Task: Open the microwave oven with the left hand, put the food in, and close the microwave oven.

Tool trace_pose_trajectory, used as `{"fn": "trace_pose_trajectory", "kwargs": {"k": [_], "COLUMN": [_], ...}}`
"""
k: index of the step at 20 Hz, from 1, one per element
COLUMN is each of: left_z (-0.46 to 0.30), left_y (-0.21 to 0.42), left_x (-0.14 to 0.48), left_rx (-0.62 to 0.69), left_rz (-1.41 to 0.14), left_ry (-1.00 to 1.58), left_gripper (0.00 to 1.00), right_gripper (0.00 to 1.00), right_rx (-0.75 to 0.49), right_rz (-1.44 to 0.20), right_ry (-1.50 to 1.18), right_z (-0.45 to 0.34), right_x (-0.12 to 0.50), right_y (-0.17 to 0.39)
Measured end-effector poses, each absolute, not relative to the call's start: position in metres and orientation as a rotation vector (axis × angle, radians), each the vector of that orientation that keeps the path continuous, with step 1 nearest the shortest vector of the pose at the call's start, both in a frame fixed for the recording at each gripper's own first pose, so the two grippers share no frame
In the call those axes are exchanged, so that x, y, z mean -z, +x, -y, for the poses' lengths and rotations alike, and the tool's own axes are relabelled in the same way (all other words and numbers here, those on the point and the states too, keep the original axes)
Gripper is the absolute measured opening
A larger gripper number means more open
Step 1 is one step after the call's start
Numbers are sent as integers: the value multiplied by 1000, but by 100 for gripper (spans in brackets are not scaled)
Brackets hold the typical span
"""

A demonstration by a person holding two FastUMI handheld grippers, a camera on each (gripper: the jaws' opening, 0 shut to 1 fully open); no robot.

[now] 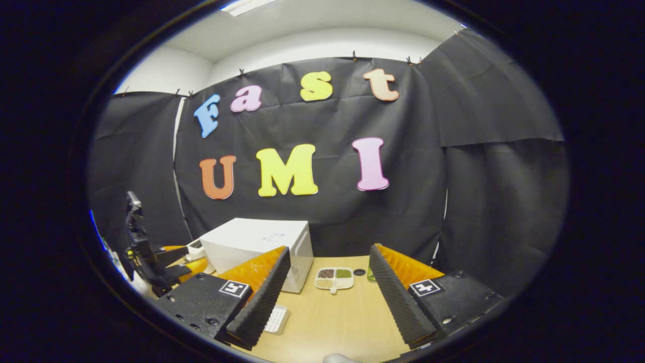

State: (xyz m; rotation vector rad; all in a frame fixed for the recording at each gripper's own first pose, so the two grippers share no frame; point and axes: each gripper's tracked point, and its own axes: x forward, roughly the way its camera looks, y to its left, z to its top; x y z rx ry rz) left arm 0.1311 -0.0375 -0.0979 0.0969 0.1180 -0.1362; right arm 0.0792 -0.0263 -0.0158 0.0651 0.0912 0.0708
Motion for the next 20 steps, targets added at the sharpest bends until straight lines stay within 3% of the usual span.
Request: {"fn": "trace_pose_trajectory", "kwargs": {"k": [1,2,3,4,5,7,8,9,11,12,13,14,15,19,20], "left_z": [26,12,-2,-16,-27,-52,-60,-67,-83,-88,-92,-95,-100,-108,-109], "left_y": [120,108,96,84,73,51,42,33,19,12,6,2,-2,-12,-13], "left_x": [88,79,71,61,55,41,36,31,20,14,11,9,8,-2,-3], "left_rx": [133,119,106,94,82,59,56,51,34,32,30,31,26,26,28], "left_rz": [-107,-101,-96,-88,-78,-65,-63,-62,-48,-37,-28,-26,-29,-8,-6], "left_ry": [90,85,79,78,80,67,49,27,-15,-28,-36,-34,-31,-34,-40], "left_gripper": [96,96,96,96,96,100,96,96,96,96,96,96,96,96,96], "right_gripper": [100,92,92,100,92,92,92,100,100,92,92,100,92,92,100], "right_rx": [-63,-60,-54,-49,-47,-46,-40,-37,-33,-31,-31,-27,-24,-14,-11], "right_rz": [-87,-80,-74,-72,-70,-57,-50,-42,-30,-26,-20,-22,-23,-15,-16], "right_ry": [62,58,49,46,53,62,51,37,18,16,15,14,14,16,15], "right_z": [21,14,8,2,-6,-22,-27,-33,-44,-50,-54,-57,-60,-66,-66], "right_x": [15,13,11,10,9,4,3,2,-1,-3,-4,-4,-3,-6,-6], "right_y": [74,69,64,59,53,43,38,33,23,19,14,11,7,-5,-6]}}
